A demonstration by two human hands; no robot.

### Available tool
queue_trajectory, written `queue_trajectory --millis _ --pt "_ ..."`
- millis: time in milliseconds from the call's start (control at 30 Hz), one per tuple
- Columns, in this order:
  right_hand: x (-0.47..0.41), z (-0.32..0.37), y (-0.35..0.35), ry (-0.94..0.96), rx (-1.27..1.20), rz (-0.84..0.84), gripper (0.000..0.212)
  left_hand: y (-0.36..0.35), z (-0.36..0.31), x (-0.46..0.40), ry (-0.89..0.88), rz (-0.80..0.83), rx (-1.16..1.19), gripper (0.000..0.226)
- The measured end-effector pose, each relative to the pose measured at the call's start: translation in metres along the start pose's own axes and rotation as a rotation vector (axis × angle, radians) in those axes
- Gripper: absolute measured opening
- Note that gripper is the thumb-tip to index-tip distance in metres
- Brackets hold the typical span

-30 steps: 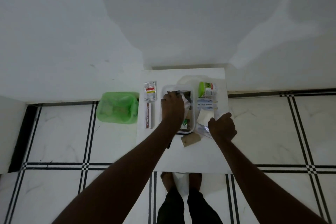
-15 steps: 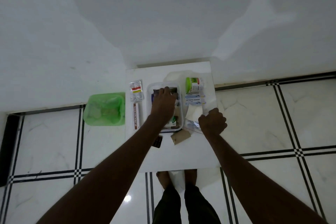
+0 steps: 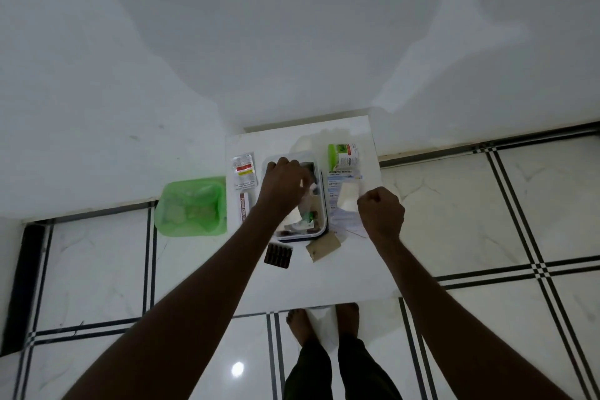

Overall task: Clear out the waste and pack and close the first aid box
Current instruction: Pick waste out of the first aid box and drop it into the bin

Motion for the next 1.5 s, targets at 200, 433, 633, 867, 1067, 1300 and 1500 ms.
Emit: queue_trajectory --millis 200,433,633,867,1067,1300,1500 --pt "0.008 0.048 0.033 0.133 -0.185 0.108 0.022 0.046 0.012 0.022 0.137 -0.108 0.387 0.012" --pt "0.040 0.117 0.030 0.298 -0.176 0.196 0.015 0.109 0.059 0.083 0.476 -0.407 0.835 0.021" --pt "0.093 0.165 -0.024 0.355 -0.112 0.297 0.008 0.116 0.131 0.167 0.788 -0.698 0.944 0.022" --pt "0.160 0.210 -0.141 0.415 0.050 0.371 0.011 0.088 0.236 0.265 1.061 -0.937 1.136 0.011" --pt "0.207 0.235 -0.277 0.490 0.274 0.371 0.017 0.016 0.348 0.302 1.256 -0.951 1.354 0.010" --pt "0.198 0.187 -0.470 0.239 0.436 0.474 0.026 -0.118 0.479 0.298 1.419 -0.784 1.426 0.013" --pt "0.157 0.137 -0.587 0.066 0.475 0.479 0.017 -0.226 0.559 0.274 1.472 -0.640 1.436 0.008"
Point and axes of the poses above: each hand's wrist, its own x-axis away from the middle knuckle, its own y-axis out of the back of the hand, z = x × y, the point moved 7 cm from there along -x, towards the middle knuckle, and after that the axes turned 6 degrees about -y, right-handed, at the moved point
